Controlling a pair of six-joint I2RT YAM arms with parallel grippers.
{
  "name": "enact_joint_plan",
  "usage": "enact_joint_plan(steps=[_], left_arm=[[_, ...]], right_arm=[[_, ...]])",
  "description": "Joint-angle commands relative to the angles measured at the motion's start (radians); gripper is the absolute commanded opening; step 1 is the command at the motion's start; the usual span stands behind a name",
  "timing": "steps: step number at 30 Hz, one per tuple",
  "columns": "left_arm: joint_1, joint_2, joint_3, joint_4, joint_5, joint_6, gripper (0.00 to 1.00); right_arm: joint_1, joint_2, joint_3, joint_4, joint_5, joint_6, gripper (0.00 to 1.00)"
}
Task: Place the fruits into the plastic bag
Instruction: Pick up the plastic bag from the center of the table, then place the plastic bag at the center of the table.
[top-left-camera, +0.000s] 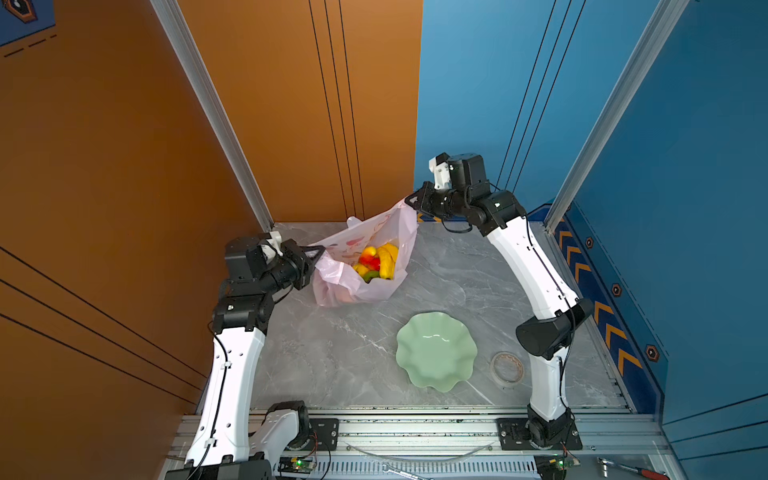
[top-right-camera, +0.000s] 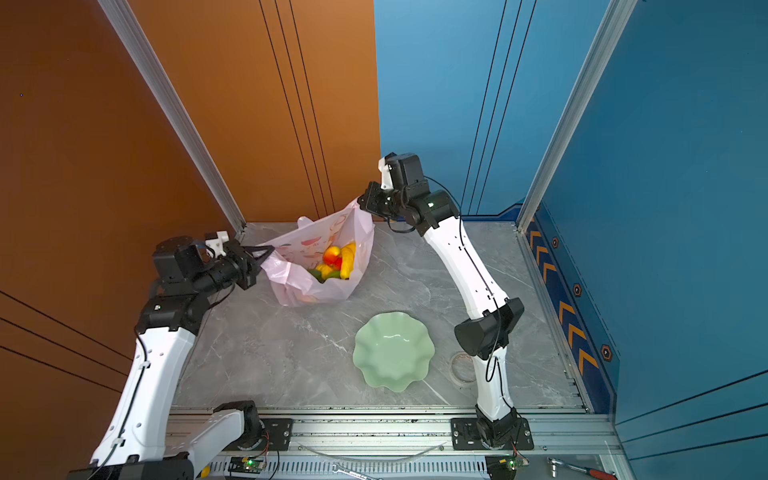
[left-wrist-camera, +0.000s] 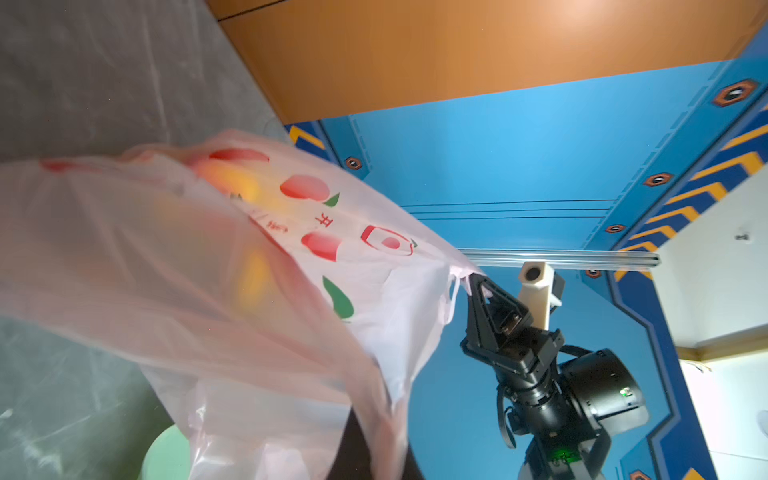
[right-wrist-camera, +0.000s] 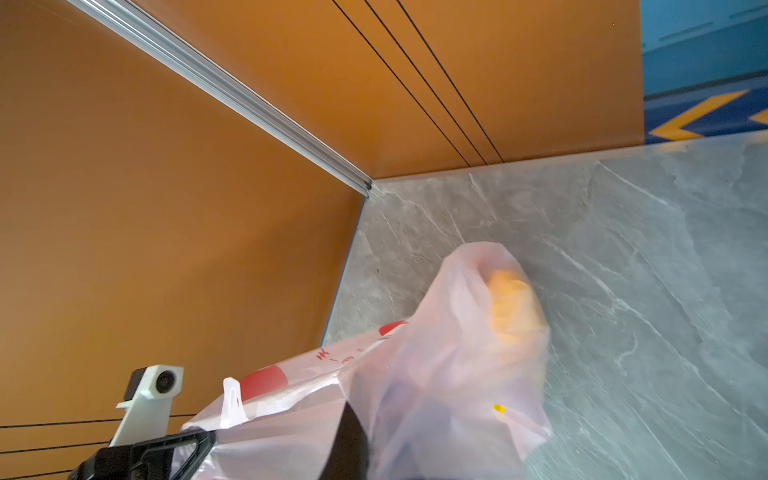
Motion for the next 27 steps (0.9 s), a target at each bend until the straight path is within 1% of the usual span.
enact_joint_plan(steps=[1,2,3,5,8,10,12,15,18,20,22,27], left_arm=[[0.023,0.028,0.043,0.303,0.037,-0.24,0.0],[0.023,0.04,0.049,0.365,0.033,-0.292,0.0],[0.019,0.051,0.068,0.386,0.033,-0.315,0.0],[0.009,0.061,0.096,0.386,0.027,-0.325,0.0],[-0.014,0.059,0.092,0.387,0.018,-0.336,0.0],[-0.036,0.05,0.06,0.387,0.011,-0.328,0.0],[-0.072,0.026,-0.001,0.387,-0.005,-0.353,0.0],[-0.124,-0.008,-0.044,0.389,-0.038,-0.363,0.0],[-0.11,-0.013,-0.094,0.464,-0.06,-0.399,0.0],[-0.1,0.009,-0.114,0.485,-0.058,-0.404,0.0],[-0.102,0.035,-0.115,0.485,-0.059,-0.382,0.0],[-0.126,0.101,-0.166,0.484,-0.068,-0.338,0.0]], right_arm=[[-0.015,-0.031,0.051,0.091,-0.009,0.053,0.0],[-0.012,-0.043,0.051,0.113,-0.011,0.059,0.0],[-0.011,-0.05,0.051,0.129,-0.013,0.067,0.0],[-0.014,-0.057,0.051,0.144,-0.027,0.089,0.0],[-0.015,-0.058,0.046,0.12,-0.037,0.087,0.0],[-0.013,-0.067,0.026,0.082,-0.03,0.069,0.0],[-0.009,-0.098,-0.022,0.052,-0.02,0.052,0.0],[0.022,-0.17,-0.089,0.007,0.054,-0.031,0.0],[0.019,-0.213,-0.176,0.008,0.097,-0.048,0.0],[0.001,-0.202,-0.194,0.008,0.083,-0.033,0.0],[-0.002,-0.179,-0.194,0.009,0.084,-0.044,0.0],[-0.01,-0.084,-0.196,0.009,0.042,-0.052,0.0]])
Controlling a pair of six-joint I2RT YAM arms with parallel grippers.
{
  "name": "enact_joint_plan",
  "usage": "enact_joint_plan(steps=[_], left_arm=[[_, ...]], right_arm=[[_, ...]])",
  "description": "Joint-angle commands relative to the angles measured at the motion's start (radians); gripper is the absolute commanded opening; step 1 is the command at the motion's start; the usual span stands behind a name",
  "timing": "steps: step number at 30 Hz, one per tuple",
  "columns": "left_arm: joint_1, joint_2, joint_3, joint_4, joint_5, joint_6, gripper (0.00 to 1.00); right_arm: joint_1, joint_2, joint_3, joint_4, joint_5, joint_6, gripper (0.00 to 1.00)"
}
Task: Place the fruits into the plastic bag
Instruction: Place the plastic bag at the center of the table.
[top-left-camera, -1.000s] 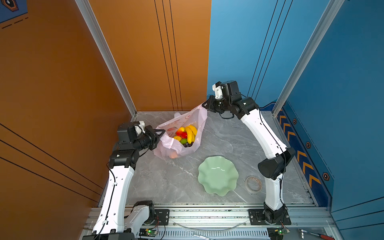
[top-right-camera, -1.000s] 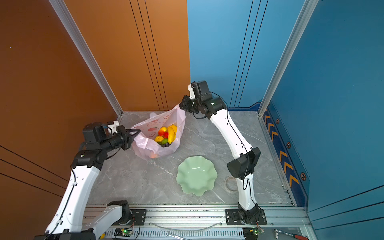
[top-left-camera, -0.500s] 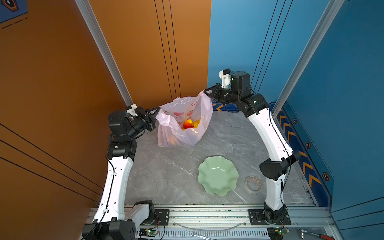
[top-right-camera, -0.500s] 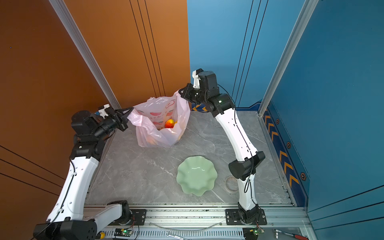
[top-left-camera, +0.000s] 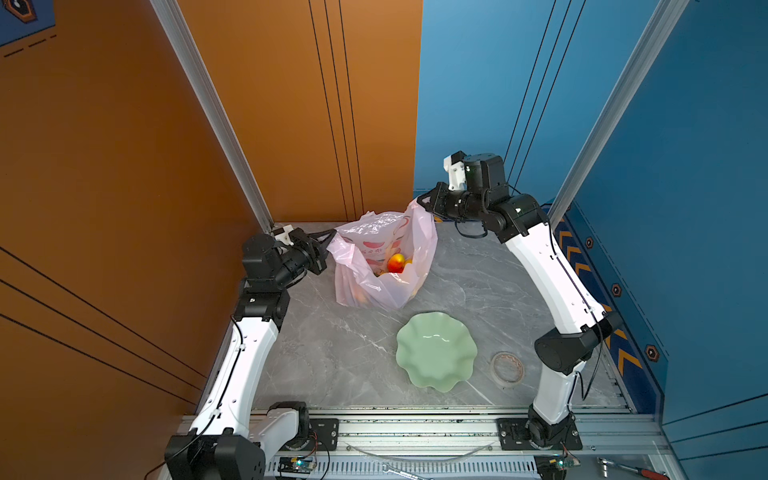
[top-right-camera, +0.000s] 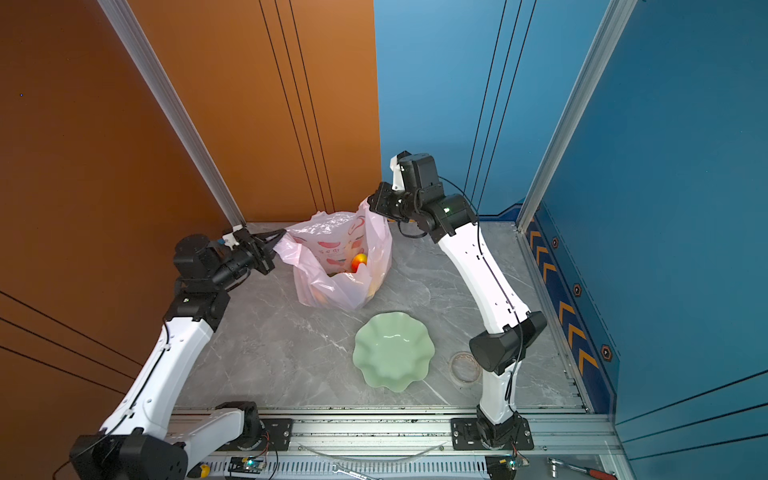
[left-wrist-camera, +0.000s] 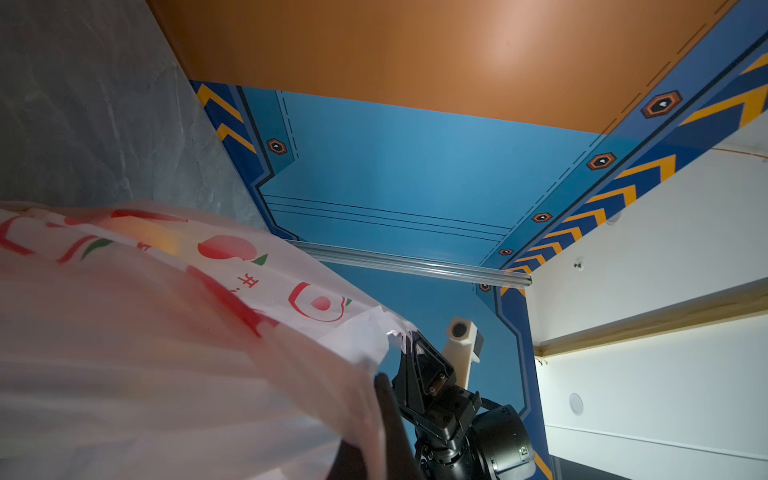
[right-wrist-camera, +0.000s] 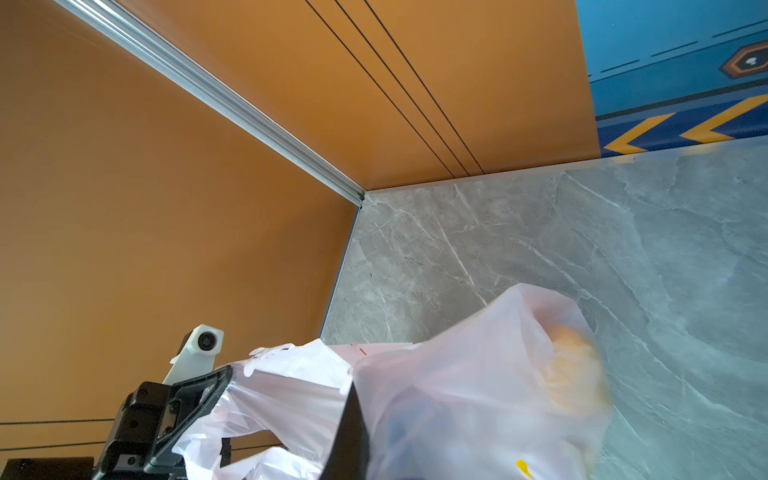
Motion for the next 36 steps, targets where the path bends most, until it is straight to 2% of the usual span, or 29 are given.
enact_joint_plan(steps=[1,8,13,16,18,21,23,25,28,31,32,36], left_arm=[[-0.019,0.037,-0.026,0.063,-0.029,0.045,0.0],[-0.072,0.146,-0.041,0.066,-0.038,0.121,0.0],[-0.113,0.216,-0.047,0.088,-0.022,0.136,0.0],[-0.128,0.23,-0.044,0.089,-0.019,0.144,0.15],[-0.13,0.229,-0.044,0.089,-0.015,0.151,0.25],[-0.128,0.211,-0.019,0.032,0.0,0.194,0.45],[-0.128,0.188,0.034,-0.105,0.008,0.3,0.57],[-0.128,0.165,0.119,-0.307,-0.005,0.435,0.69],[-0.128,0.143,0.249,-0.646,-0.066,0.654,0.82],[-0.123,0.108,0.319,-0.858,-0.151,0.803,0.96],[-0.118,0.091,0.324,-0.887,-0.166,0.825,0.99],[-0.09,0.014,0.335,-0.979,-0.227,0.894,0.98]], right_arm=[[-0.003,0.081,-0.015,0.008,-0.016,-0.028,0.0],[0.007,0.205,-0.021,0.017,-0.032,-0.048,0.0],[0.009,0.239,-0.049,0.018,-0.06,-0.059,0.0],[0.01,0.231,-0.069,0.014,-0.066,-0.068,0.0],[0.008,0.211,-0.082,0.008,-0.063,-0.078,0.07],[0.002,0.181,-0.089,-0.029,-0.042,-0.099,0.35],[-0.002,0.115,-0.097,-0.061,-0.015,-0.125,0.48],[-0.006,0.072,-0.111,-0.086,0.008,-0.144,0.57],[-0.015,-0.002,-0.139,-0.122,0.041,-0.165,0.62],[-0.019,-0.07,-0.152,-0.163,0.083,-0.195,0.69],[-0.02,-0.088,-0.156,-0.174,0.092,-0.202,0.69],[-0.032,-0.165,-0.167,-0.218,0.121,-0.209,0.73]])
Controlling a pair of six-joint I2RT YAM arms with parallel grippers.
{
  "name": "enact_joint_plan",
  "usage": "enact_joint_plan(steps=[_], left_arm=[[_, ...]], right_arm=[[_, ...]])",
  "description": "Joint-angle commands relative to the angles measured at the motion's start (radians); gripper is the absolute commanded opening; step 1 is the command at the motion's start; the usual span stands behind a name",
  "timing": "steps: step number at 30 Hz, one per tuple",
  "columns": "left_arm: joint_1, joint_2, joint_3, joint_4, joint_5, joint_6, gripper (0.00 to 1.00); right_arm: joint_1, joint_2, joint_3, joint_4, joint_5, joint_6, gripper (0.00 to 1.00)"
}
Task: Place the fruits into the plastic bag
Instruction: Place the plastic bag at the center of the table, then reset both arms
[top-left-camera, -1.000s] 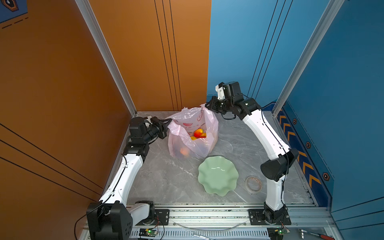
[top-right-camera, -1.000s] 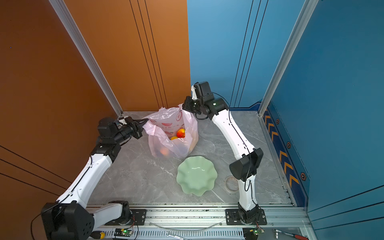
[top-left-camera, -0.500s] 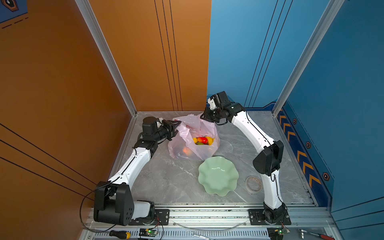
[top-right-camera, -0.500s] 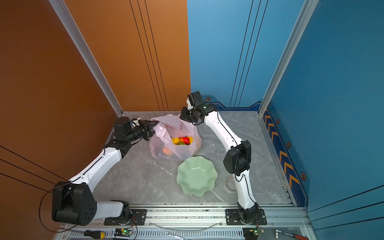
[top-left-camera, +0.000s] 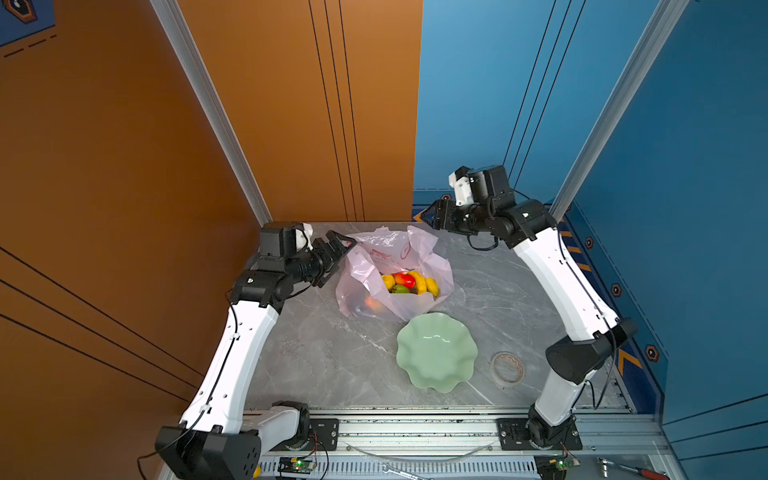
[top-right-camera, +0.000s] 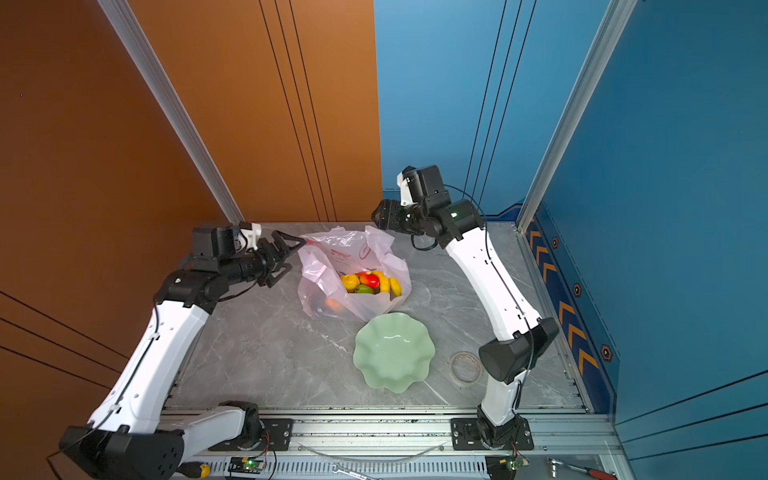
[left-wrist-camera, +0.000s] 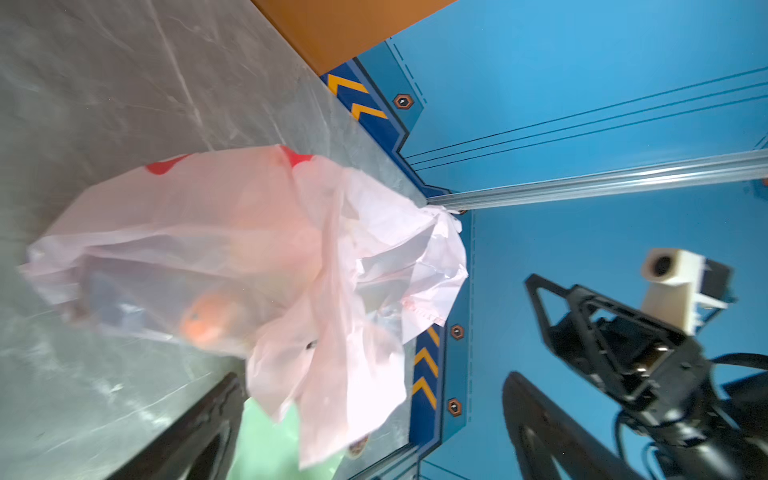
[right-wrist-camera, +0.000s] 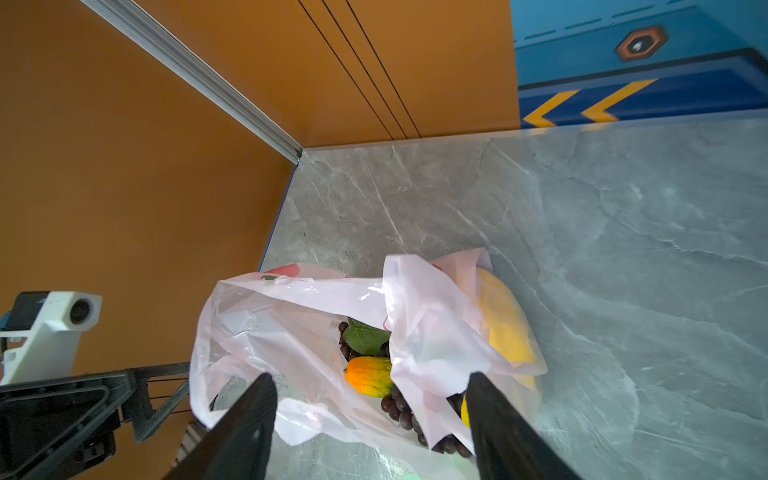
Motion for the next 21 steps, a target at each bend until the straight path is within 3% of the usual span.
enact_joint_plan(steps=[1,7,11,15,18,21], left_arm=[[0.025,-0.052,0.029,-0.228,-0.124,0.165,0.98],[0.105,-0.186,0.04,-0.311,-0.305,0.283,0.98],[0.136,-0.243,-0.021,-0.303,-0.432,0.33,0.98],[0.137,-0.273,-0.122,-0.24,-0.592,0.334,0.98],[0.138,-0.311,-0.261,-0.095,-0.667,0.341,0.98],[0.142,-0.367,-0.447,0.101,-0.739,0.349,0.98]], right_arm=[[-0.012,-0.055,-0.031,-0.09,0.067,-0.031,0.74],[-0.133,-0.24,-0.187,-0.093,0.102,-0.02,0.75],[-0.286,-0.364,-0.439,-0.003,0.071,-0.024,0.75],[-0.421,-0.574,-0.862,0.339,0.072,-0.085,0.75],[-0.483,-0.73,-1.203,0.66,0.083,-0.162,0.73],[-0.496,-0.83,-1.489,0.94,0.169,-0.216,0.77]])
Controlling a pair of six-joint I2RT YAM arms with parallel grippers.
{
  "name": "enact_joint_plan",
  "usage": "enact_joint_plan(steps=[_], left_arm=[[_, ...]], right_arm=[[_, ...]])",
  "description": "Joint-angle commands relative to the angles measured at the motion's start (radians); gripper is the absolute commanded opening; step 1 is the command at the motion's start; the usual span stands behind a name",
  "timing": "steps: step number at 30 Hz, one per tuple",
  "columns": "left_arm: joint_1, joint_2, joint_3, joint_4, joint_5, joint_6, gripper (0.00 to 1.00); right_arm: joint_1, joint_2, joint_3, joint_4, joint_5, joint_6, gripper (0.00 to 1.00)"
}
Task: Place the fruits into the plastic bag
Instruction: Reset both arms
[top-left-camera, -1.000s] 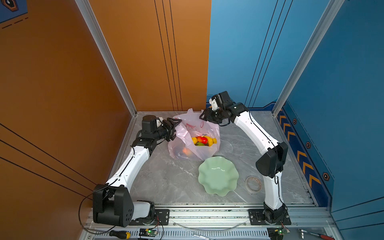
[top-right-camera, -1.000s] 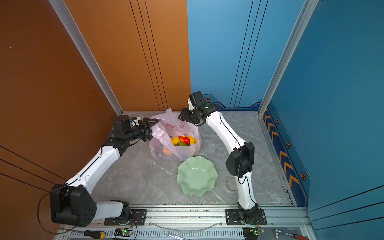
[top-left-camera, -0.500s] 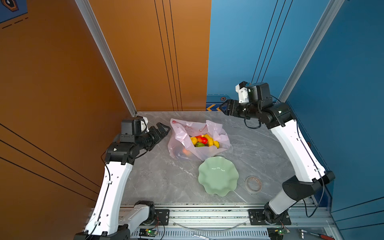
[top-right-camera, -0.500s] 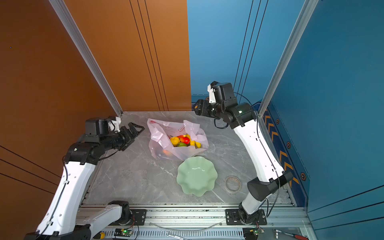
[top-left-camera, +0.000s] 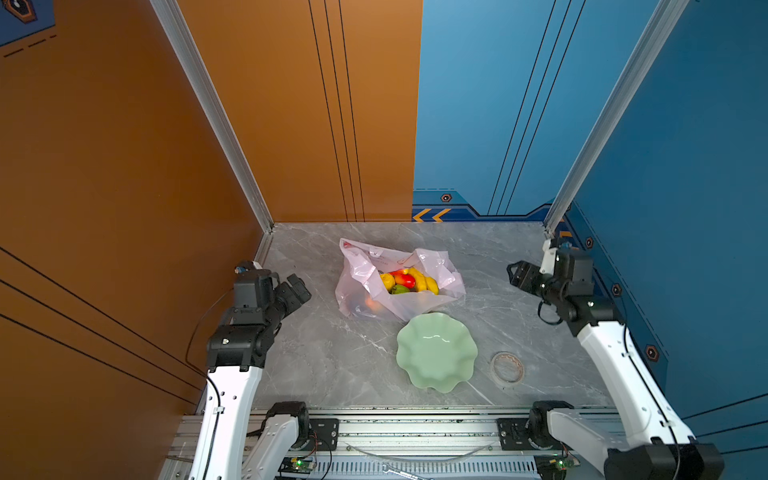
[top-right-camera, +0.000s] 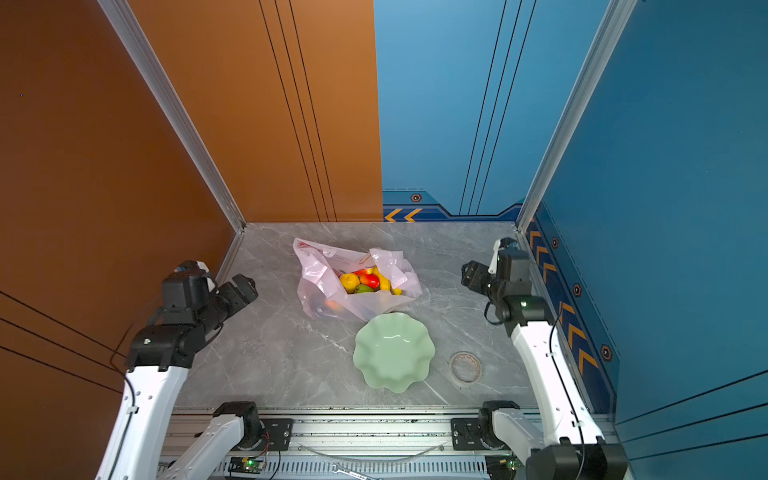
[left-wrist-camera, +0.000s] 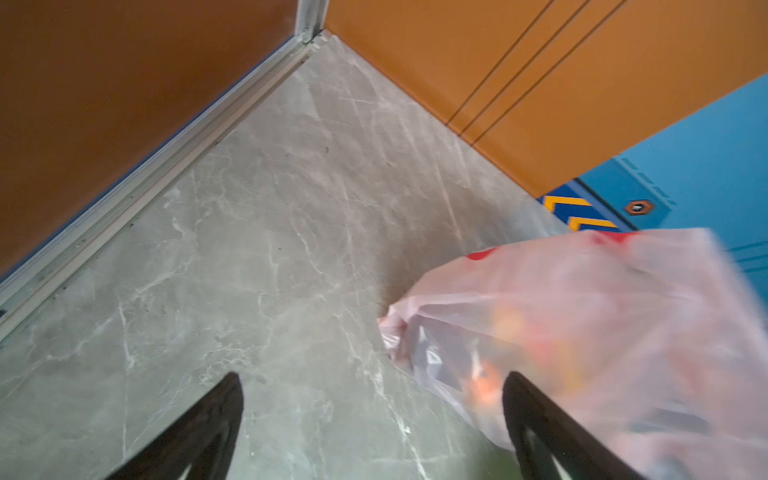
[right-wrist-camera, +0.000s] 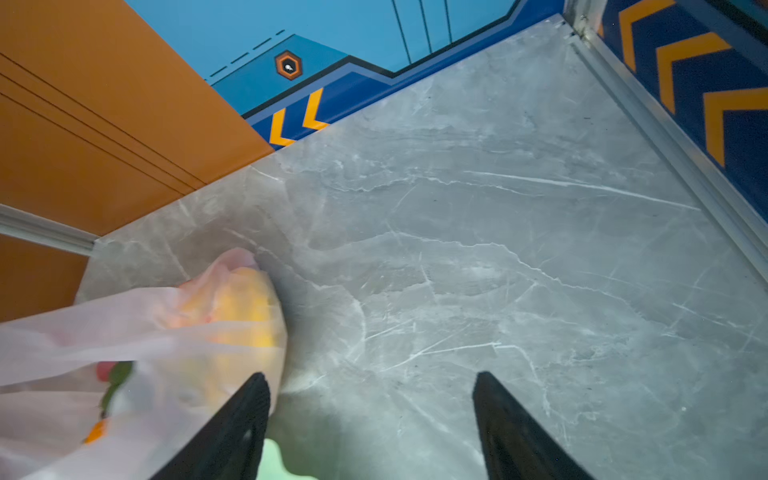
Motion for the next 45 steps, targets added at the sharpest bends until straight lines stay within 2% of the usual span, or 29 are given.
enact_joint_plan(steps=[1,8,12,18,23,30,38,41,44,45], left_arm=[[0.009,-0.044,-0.156,0.244,-0.148,0.041,0.98],[0.011,0.018,-0.332,0.523,-0.129,0.191,0.98],[0.01,0.045,-0.431,0.737,-0.129,0.255,0.98],[0.01,0.142,-0.527,0.956,-0.145,0.383,0.98],[0.011,0.287,-0.592,1.162,-0.123,0.421,0.98],[0.005,0.492,-0.611,1.392,-0.077,0.486,0.98],[0.001,0.661,-0.593,1.575,-0.017,0.509,0.98],[-0.027,0.686,-0.569,1.542,0.004,0.547,0.98],[-0.049,0.766,-0.614,1.72,0.017,0.586,0.98],[-0.051,0.751,-0.612,1.686,0.015,0.588,0.98]], right_arm=[[-0.014,-0.065,-0.219,0.454,0.083,-0.107,0.78],[-0.034,0.141,-0.366,0.718,0.112,-0.268,0.79],[-0.076,0.281,-0.368,0.838,0.075,-0.272,0.79],[-0.093,0.402,-0.369,0.964,0.034,-0.259,0.79],[-0.073,0.451,-0.391,1.045,0.037,-0.274,0.78],[-0.04,0.494,-0.475,1.227,0.067,-0.304,0.78],[-0.035,0.554,-0.515,1.353,0.093,-0.298,0.79],[-0.026,0.556,-0.516,1.352,0.118,-0.299,0.8],[-0.026,0.557,-0.513,1.35,0.122,-0.299,0.82],[-0.026,0.558,-0.512,1.348,0.123,-0.299,0.82]])
